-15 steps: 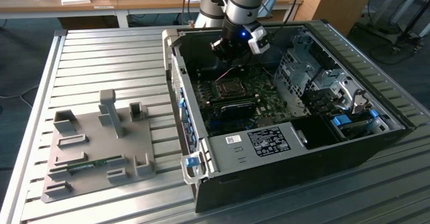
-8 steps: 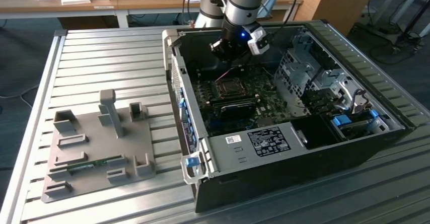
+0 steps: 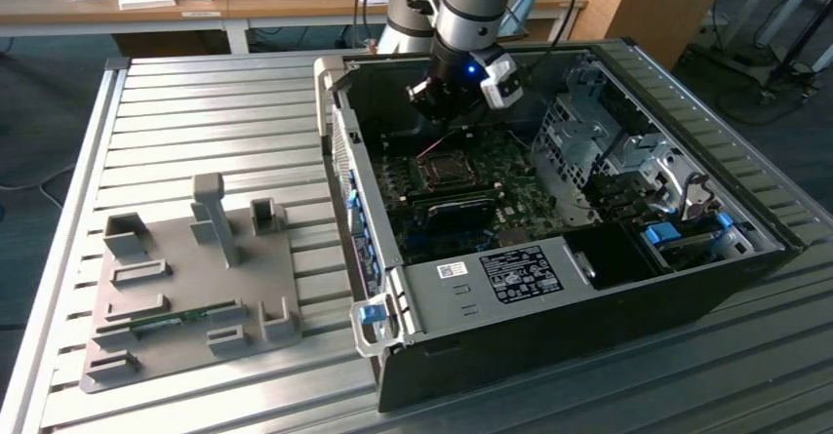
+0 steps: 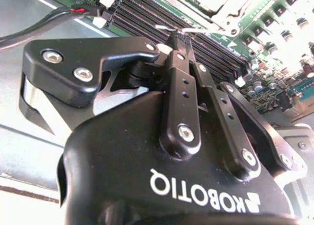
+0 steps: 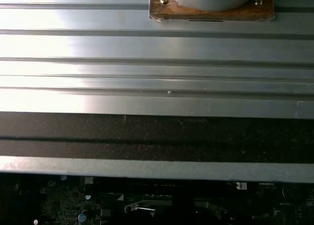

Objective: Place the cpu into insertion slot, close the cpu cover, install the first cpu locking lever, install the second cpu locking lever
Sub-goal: 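Install the first cpu locking lever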

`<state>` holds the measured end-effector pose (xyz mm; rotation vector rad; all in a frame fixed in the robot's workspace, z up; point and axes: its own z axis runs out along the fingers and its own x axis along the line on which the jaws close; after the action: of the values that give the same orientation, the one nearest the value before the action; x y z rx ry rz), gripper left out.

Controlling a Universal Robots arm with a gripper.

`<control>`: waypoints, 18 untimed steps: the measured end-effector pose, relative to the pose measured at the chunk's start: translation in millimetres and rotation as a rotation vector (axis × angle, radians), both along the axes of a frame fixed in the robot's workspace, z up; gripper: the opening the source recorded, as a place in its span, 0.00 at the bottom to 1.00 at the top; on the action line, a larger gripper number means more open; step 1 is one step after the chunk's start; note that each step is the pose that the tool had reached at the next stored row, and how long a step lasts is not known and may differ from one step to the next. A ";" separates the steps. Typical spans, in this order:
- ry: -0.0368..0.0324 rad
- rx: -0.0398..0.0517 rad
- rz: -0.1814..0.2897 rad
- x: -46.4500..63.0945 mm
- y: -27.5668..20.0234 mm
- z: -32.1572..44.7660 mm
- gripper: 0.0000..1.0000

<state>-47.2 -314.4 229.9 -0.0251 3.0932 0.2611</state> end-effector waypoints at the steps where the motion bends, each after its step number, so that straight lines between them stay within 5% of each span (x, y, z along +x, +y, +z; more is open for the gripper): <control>1: -0.0005 0.0000 0.000 -0.1 -0.2 0.0 0.11; 18: -0.0115 -0.0001 0.000 -1.4 -2.2 -9.1 0.11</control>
<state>-48.6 -316.6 220.8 -0.0266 3.0818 0.2599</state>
